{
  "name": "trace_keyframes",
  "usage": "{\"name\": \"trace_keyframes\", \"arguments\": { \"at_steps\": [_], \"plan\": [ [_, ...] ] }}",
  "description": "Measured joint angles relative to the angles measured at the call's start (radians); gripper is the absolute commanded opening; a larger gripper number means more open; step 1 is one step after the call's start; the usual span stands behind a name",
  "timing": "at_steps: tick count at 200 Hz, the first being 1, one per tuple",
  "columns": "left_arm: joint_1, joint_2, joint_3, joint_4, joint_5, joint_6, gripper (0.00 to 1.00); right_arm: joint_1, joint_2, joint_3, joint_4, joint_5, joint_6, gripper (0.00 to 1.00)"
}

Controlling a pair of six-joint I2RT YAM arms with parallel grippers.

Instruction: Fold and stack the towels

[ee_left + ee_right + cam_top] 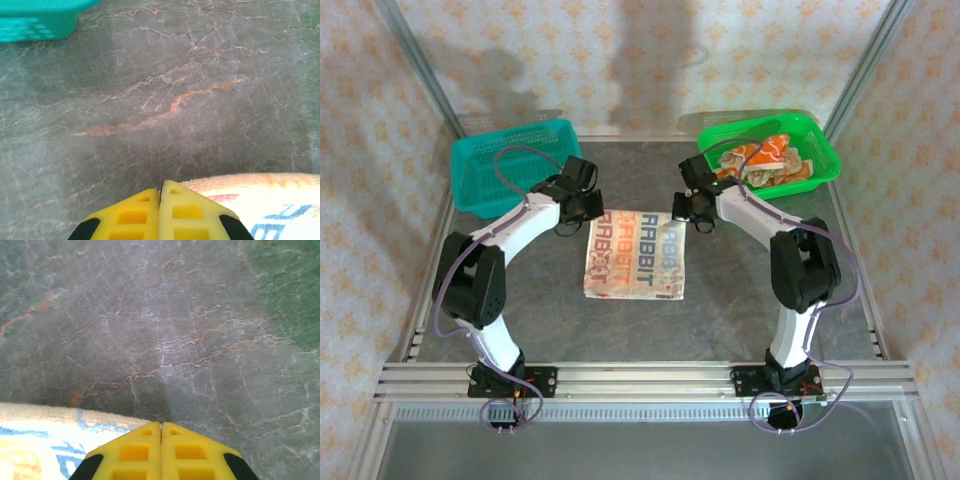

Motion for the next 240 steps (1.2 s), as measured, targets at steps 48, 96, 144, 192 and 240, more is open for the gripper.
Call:
{"name": "trace_keyframes", "arguments": {
  "at_steps": [48, 96, 144, 192, 240],
  "plan": [
    [-0.019, -0.126, -0.185, 0.044, 0.01, -0.001, 0.0, 0.044, -0.153, -0.167, 0.06, 0.0, 0.0, 0.0],
    [-0.085, -0.275, -0.357, 0.079, -0.034, -0.011, 0.0, 0.157, -0.327, -0.388, 0.12, 0.055, 0.035, 0.0],
    [-0.162, -0.438, -0.558, 0.13, -0.082, -0.059, 0.52, 0.283, -0.453, -0.555, 0.174, 0.114, 0.112, 0.4],
    [-0.185, -0.58, -0.642, 0.115, -0.091, -0.119, 0.65, 0.353, -0.545, -0.602, 0.174, 0.156, 0.224, 0.46],
    [-0.185, -0.526, -0.626, 0.098, -0.1, -0.144, 0.44, 0.352, -0.483, -0.599, 0.142, 0.189, 0.347, 0.3]
  ]
}}
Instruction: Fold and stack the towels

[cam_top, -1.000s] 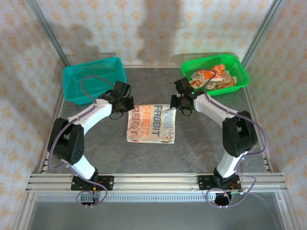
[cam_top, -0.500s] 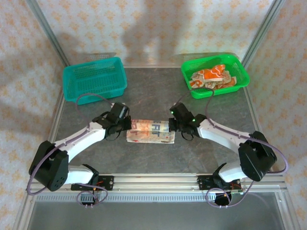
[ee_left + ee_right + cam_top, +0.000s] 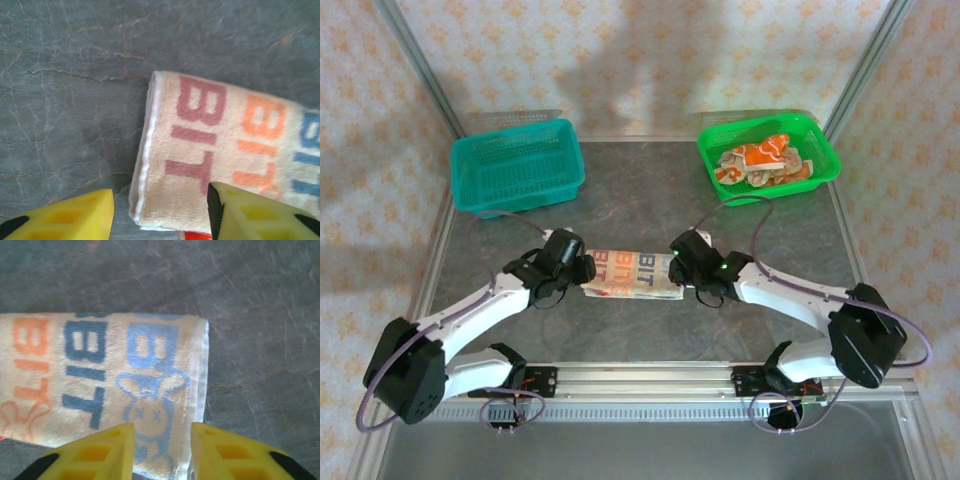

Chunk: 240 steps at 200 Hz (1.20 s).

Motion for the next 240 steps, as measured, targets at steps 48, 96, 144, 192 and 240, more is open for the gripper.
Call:
{"name": "trace_keyframes", "arguments": {
  "at_steps": [48, 96, 144, 192, 240],
  "plan": [
    [0.002, 0.158, 0.011, 0.0, 0.043, -0.007, 0.35, 0.0, 0.113, 0.005, -0.005, -0.013, 0.082, 0.29],
    [0.002, 0.18, 0.011, 0.001, 0.072, -0.008, 0.21, 0.0, 0.169, 0.005, -0.005, -0.056, 0.121, 0.23],
    [0.002, 0.177, 0.018, -0.008, 0.095, -0.023, 0.0, 0.0, 0.161, 0.011, -0.025, -0.064, 0.144, 0.0],
    [0.002, 0.074, 0.039, -0.072, 0.1, -0.035, 0.0, 0.0, 0.109, 0.05, -0.087, -0.041, 0.133, 0.0],
    [-0.01, 0.036, 0.039, -0.089, 0.107, -0.073, 0.0, 0.0, 0.082, 0.057, -0.122, -0.033, 0.122, 0.0]
  ]
}}
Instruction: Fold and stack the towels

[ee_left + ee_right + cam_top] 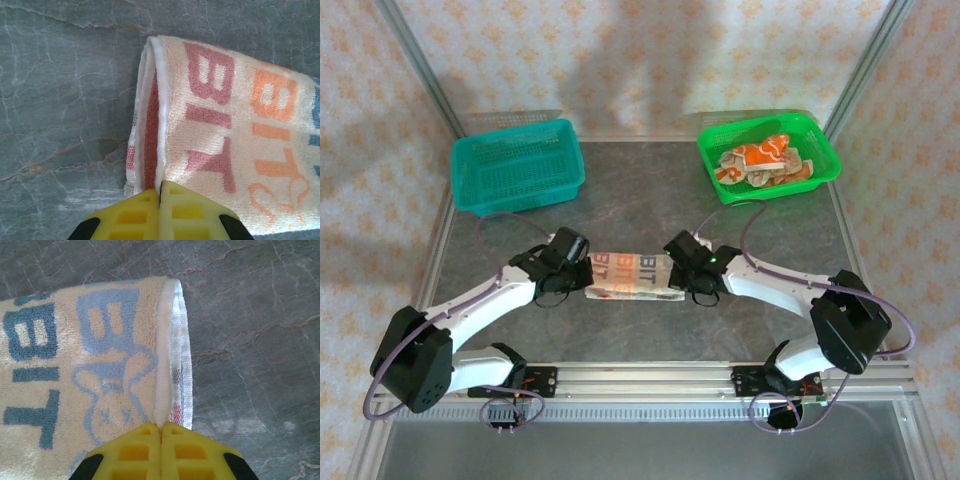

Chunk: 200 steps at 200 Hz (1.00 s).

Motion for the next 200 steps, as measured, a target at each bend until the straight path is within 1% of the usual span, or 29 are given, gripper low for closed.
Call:
{"name": "trace_keyframes", "arguments": {
  "at_steps": [26, 38, 51, 60, 67, 78, 89, 93, 105, 117, 131, 153, 200],
  "plan": [
    [-0.006, 0.02, -0.027, 0.011, 0.005, -0.012, 0.0, 0.0, 0.013, -0.018, 0.015, -0.002, 0.0, 0.0],
    [-0.006, 0.045, -0.036, 0.015, 0.012, -0.013, 0.13, 0.0, 0.03, -0.032, 0.027, -0.006, 0.0, 0.0],
    [-0.01, 0.078, -0.038, 0.019, 0.02, -0.018, 0.22, 0.0, 0.05, -0.043, 0.036, -0.011, -0.001, 0.07],
    [-0.01, 0.096, -0.038, 0.021, 0.024, -0.014, 0.29, 0.0, 0.059, -0.047, 0.036, -0.013, -0.003, 0.17],
    [-0.01, 0.103, -0.037, 0.021, 0.023, -0.012, 0.34, 0.0, 0.061, -0.047, 0.036, -0.013, -0.007, 0.19],
    [-0.01, 0.109, -0.035, 0.02, 0.021, -0.016, 0.39, 0.0, 0.06, -0.047, 0.036, -0.011, -0.025, 0.22],
    [-0.01, 0.109, -0.024, 0.011, 0.017, -0.005, 0.41, 0.0, 0.054, -0.047, 0.035, -0.009, -0.035, 0.28],
    [-0.01, 0.109, -0.018, 0.009, 0.016, -0.004, 0.43, 0.0, 0.05, -0.047, 0.035, -0.008, -0.037, 0.31],
    [-0.01, 0.109, 0.004, 0.005, 0.009, 0.003, 0.43, 0.0, 0.029, -0.047, 0.035, -0.001, -0.057, 0.42],
    [-0.01, 0.117, 0.029, 0.005, 0.002, 0.017, 0.45, 0.0, -0.011, -0.047, 0.035, 0.011, -0.074, 0.48],
    [-0.01, 0.137, 0.061, 0.007, -0.003, 0.033, 0.46, 0.0, -0.064, -0.046, 0.036, 0.027, -0.084, 0.5],
    [-0.01, 0.183, 0.087, 0.019, -0.004, 0.06, 0.47, 0.0, -0.116, -0.044, 0.035, 0.053, -0.1, 0.51],
    [-0.01, 0.281, 0.095, 0.029, -0.003, 0.093, 0.5, 0.0, -0.121, -0.039, 0.035, 0.067, -0.115, 0.52]
  ]
}}
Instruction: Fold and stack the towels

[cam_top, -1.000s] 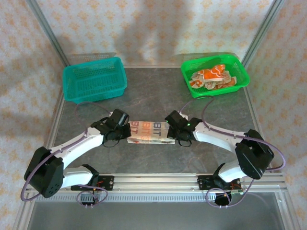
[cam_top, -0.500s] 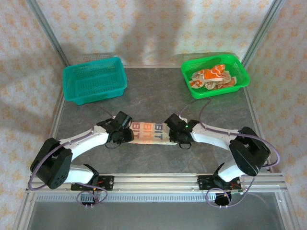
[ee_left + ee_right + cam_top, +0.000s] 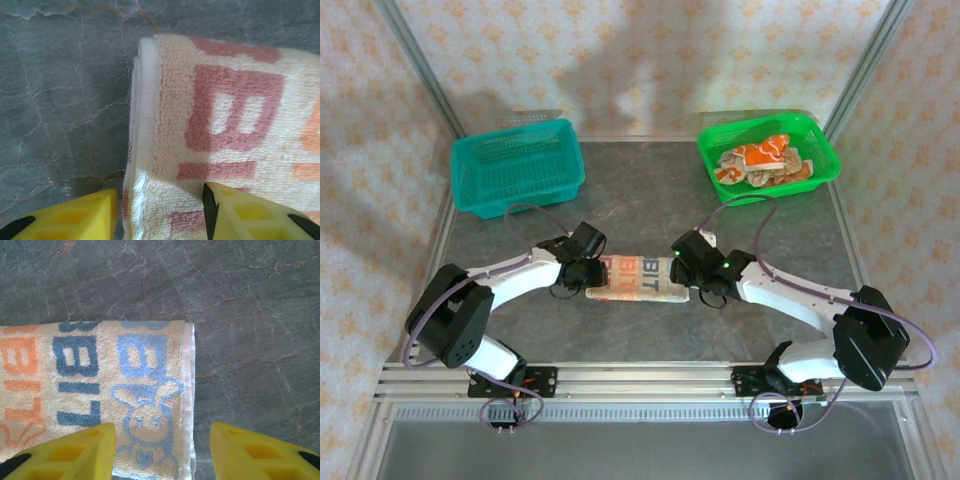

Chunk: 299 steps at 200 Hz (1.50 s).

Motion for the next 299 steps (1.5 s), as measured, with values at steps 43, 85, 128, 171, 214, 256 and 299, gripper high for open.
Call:
{"name": "trace_keyframes", "arguments": {
  "at_steps": [43, 85, 128, 171, 214, 256, 299],
  "plan": [
    [0.0, 0.038, -0.003, 0.029, 0.026, 0.011, 0.48, 0.0, 0.0, 0.008, 0.0, 0.007, -0.011, 0.53],
    [0.012, 0.065, 0.002, 0.018, 0.013, 0.015, 0.21, 0.0, 0.0, 0.025, -0.001, 0.016, -0.019, 0.59],
    [0.014, 0.08, 0.021, 0.023, 0.014, 0.008, 0.0, -0.007, -0.006, 0.046, -0.005, 0.042, -0.026, 0.8],
    [0.012, 0.072, 0.067, -0.026, 0.01, 0.009, 0.0, -0.041, -0.012, 0.074, -0.014, 0.056, -0.04, 1.0],
    [0.048, 0.061, 0.285, -0.198, -0.013, 0.016, 0.0, -0.107, 0.011, 0.14, -0.016, 0.051, -0.068, 1.0],
    [0.101, 0.113, 0.626, -0.33, -0.04, 0.068, 0.0, -0.148, 0.102, 0.243, -0.02, 0.024, -0.122, 1.0],
    [0.143, 0.319, 0.967, -0.436, -0.062, 0.14, 0.0, -0.183, 0.193, 0.352, -0.039, -0.009, -0.183, 1.0]
  ]
}}
